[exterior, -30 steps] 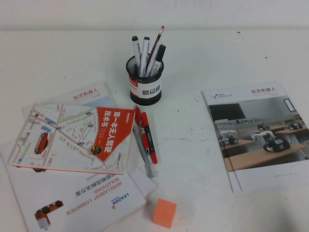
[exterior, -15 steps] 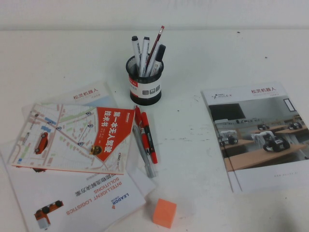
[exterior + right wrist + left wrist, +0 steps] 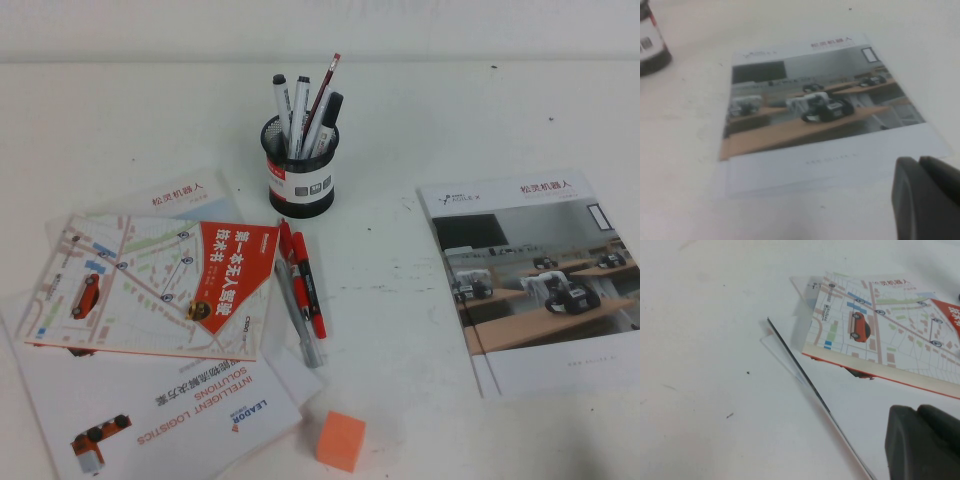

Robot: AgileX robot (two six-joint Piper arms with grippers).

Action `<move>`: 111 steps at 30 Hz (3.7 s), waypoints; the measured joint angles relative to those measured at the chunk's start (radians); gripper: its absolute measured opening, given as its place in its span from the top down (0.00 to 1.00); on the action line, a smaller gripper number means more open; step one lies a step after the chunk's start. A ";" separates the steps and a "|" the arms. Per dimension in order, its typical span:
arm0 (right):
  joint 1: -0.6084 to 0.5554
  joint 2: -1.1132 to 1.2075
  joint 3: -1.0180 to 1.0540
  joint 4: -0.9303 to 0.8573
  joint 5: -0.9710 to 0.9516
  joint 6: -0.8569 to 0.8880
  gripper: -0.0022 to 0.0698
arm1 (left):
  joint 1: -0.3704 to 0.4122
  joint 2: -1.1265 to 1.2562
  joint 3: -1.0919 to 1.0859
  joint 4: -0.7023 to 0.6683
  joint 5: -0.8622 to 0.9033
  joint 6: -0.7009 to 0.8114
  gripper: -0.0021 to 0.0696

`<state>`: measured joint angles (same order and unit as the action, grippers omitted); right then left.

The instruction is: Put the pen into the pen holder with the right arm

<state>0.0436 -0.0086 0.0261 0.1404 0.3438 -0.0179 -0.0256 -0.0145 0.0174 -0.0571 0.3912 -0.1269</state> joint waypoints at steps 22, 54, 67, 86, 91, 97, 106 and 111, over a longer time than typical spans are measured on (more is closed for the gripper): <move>0.000 0.000 0.005 0.910 -0.080 -0.079 1.00 | 0.000 0.000 0.000 0.000 0.000 0.000 0.97; 0.281 1.173 -0.988 -0.070 0.696 0.137 1.00 | 0.000 0.000 0.000 0.000 0.000 0.000 0.97; 0.579 1.599 -1.356 -0.293 0.868 0.278 1.00 | 0.000 0.000 0.000 0.000 0.000 0.000 0.97; 0.597 2.092 -1.909 -0.126 0.883 0.240 0.67 | 0.000 0.000 0.000 0.000 0.000 0.000 0.97; 0.599 2.206 -2.051 -0.119 0.883 0.238 0.64 | 0.000 0.000 0.000 0.000 0.000 0.000 0.97; 0.607 2.311 -2.178 -0.116 0.884 0.236 0.64 | 0.000 0.000 0.000 0.000 0.000 0.000 0.97; 0.615 2.389 -2.237 -0.116 0.886 0.214 0.64 | 0.000 0.000 0.000 0.000 0.000 0.000 0.97; 0.617 2.399 -2.246 -0.116 0.886 0.206 0.64 | 0.000 0.000 0.000 0.000 0.000 0.000 0.97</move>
<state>0.6604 2.3906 -2.2204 0.0240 1.2296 0.1880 -0.0256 -0.0145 0.0174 -0.0571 0.3912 -0.1269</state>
